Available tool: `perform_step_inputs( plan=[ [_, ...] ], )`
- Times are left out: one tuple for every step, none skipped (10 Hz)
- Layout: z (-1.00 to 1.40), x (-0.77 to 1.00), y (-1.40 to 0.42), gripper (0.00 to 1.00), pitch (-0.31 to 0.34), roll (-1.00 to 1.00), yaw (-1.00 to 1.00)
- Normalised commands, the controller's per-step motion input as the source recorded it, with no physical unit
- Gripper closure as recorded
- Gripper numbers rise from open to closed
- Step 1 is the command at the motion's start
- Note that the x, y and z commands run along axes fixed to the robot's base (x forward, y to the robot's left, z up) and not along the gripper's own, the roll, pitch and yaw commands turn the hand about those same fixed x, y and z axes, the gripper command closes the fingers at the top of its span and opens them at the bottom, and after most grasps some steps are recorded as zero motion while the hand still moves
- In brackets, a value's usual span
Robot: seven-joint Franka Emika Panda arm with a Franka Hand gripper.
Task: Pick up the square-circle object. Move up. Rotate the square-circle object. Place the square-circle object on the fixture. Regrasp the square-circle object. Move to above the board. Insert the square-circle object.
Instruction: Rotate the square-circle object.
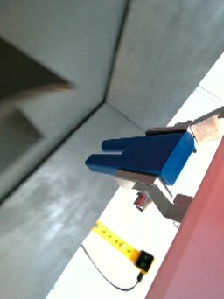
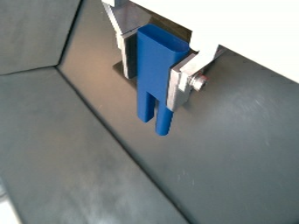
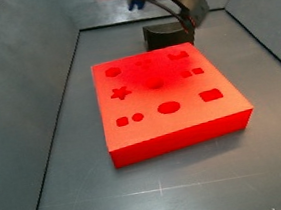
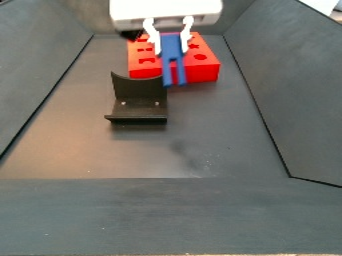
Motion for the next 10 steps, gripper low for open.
perform_step_inputs(
  plan=[
    [1.0,-0.79,0.07,1.0,-0.069,-0.11,-0.04],
    [1.0,-0.78,0.06,1.0,-0.06,-0.12,-0.06],
    [1.0,-0.77,0.06,1.0,-0.055,-0.12,-0.06],
    [1.0,-0.75,0.05,1.0,-0.039,-0.12,-0.07],
    [0.88,-0.62,0.04,1.0,-0.023,-0.12,-0.08],
    [0.7,-0.47,0.02,1.0,-0.012,-0.12,-0.08],
    [0.58,-0.36,0.01,1.0,-0.002,-0.11,-0.07],
    [0.29,-0.11,0.0,1.0,0.031,-0.1,-0.06],
    [0.0,0.0,0.0,1.0,-0.074,-0.96,-1.0],
    [-0.08,0.02,0.03,1.0,-0.063,-0.96,-1.0]
  ],
)
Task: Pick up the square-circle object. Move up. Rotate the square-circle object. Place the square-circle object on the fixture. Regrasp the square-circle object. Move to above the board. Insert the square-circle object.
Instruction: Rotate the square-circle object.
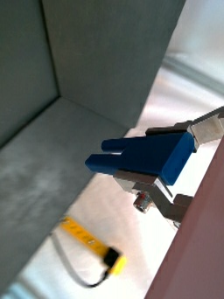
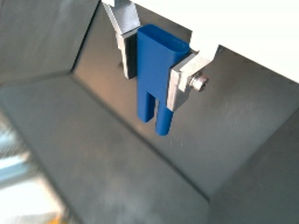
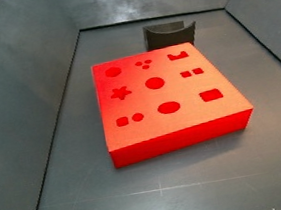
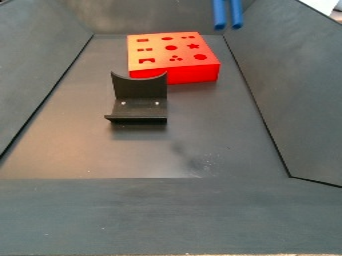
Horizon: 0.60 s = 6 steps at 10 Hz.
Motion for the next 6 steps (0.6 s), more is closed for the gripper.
perform_step_inputs(
  plan=[
    [0.02,-0.09,0.06,1.0,-0.017,-0.96,-1.0],
    [0.03,-0.1,0.05,1.0,0.013,-0.95,-1.0],
    [0.02,-0.04,0.03,1.0,0.087,-0.94,-1.0],
    [-0.01,0.01,0.02,1.0,0.145,-0.92,-1.0],
    [0.0,0.01,0.02,1.0,0.222,-0.91,-1.0],
    [0.02,-0.01,0.01,1.0,0.258,-0.91,-1.0]
  ],
)
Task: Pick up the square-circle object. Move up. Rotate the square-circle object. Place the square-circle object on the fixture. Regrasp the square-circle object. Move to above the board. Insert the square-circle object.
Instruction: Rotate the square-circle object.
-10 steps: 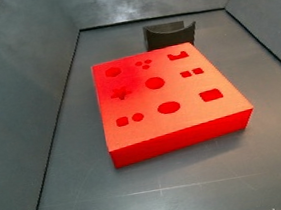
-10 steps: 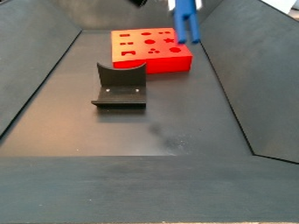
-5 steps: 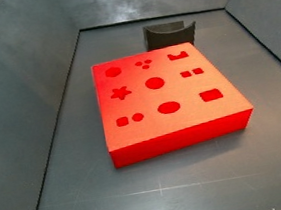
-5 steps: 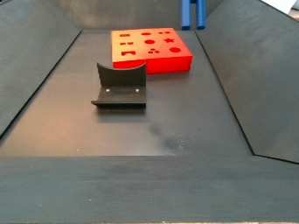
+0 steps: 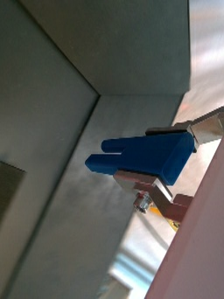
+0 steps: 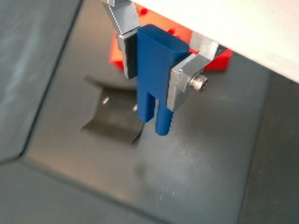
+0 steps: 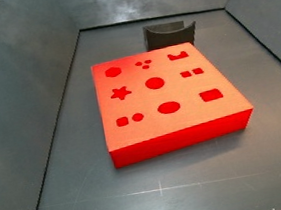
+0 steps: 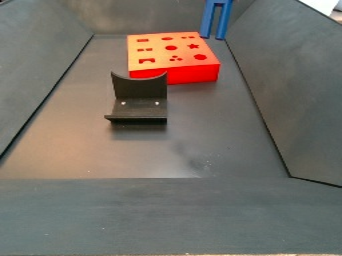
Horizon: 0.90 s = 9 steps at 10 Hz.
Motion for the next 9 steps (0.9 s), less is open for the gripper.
perform_step_inputs(
  plan=[
    [0.04,-0.03,0.02,1.0,0.326,-0.92,-1.0],
    [0.04,-0.02,0.02,1.0,0.378,-0.93,-1.0],
    [0.03,-0.01,0.02,1.0,0.462,-0.95,-1.0],
    [0.03,0.01,0.02,1.0,0.535,-0.98,-1.0],
    [0.03,0.02,0.02,1.0,0.567,-0.91,-0.89],
    [0.04,0.03,0.02,1.0,0.526,-0.75,-0.71],
    [0.02,0.08,0.02,1.0,0.36,-0.39,-0.32],
    [0.0,0.09,0.02,1.0,0.283,-0.27,-0.19],
    [0.0,0.03,0.0,1.0,0.026,-0.02,-1.0]
  ],
)
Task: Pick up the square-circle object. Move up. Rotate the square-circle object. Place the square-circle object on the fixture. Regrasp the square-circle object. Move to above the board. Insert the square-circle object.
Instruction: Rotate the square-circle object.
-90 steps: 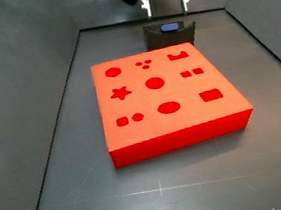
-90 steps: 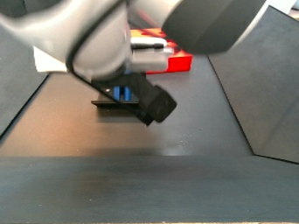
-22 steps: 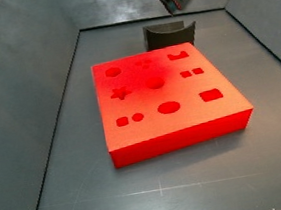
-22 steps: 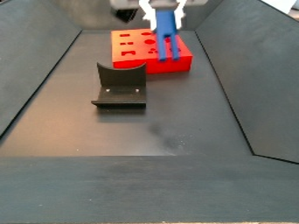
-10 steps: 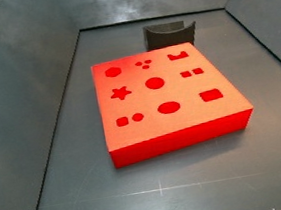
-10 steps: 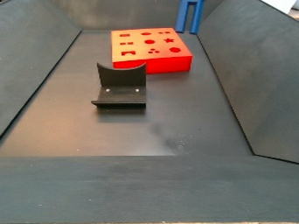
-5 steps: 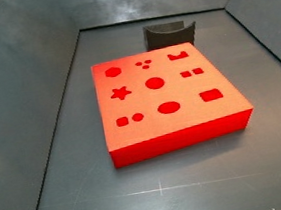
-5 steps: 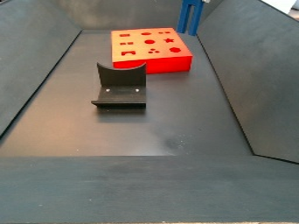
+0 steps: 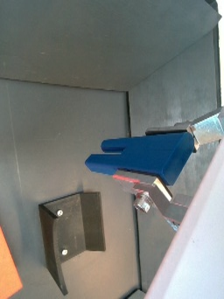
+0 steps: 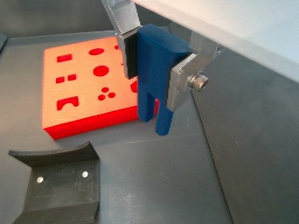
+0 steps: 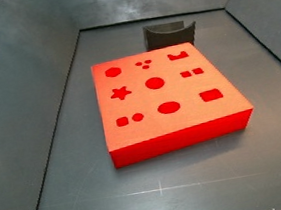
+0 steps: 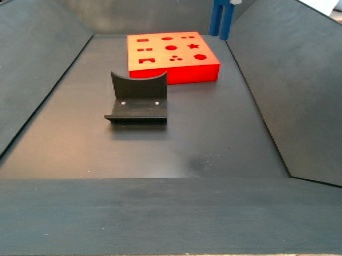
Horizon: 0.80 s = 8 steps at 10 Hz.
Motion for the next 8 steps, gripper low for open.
perform_step_inputs(
  plan=[
    [0.02,0.01,0.01,1.0,0.018,-0.02,-1.0],
    [0.01,-0.01,0.01,1.0,0.018,-0.02,-1.0],
    [0.01,-0.01,0.01,1.0,0.019,-0.02,-1.0],
    [0.01,-0.01,0.01,1.0,0.02,-0.02,-1.0],
    [0.01,-0.01,0.01,1.0,0.021,-0.02,-1.0],
    [0.01,-0.01,0.01,1.0,0.023,-0.03,-1.0],
    [0.01,-0.01,0.01,1.0,0.023,-0.03,-1.0],
    [0.01,-0.01,0.01,1.0,0.025,-0.03,-1.0]
  ],
)
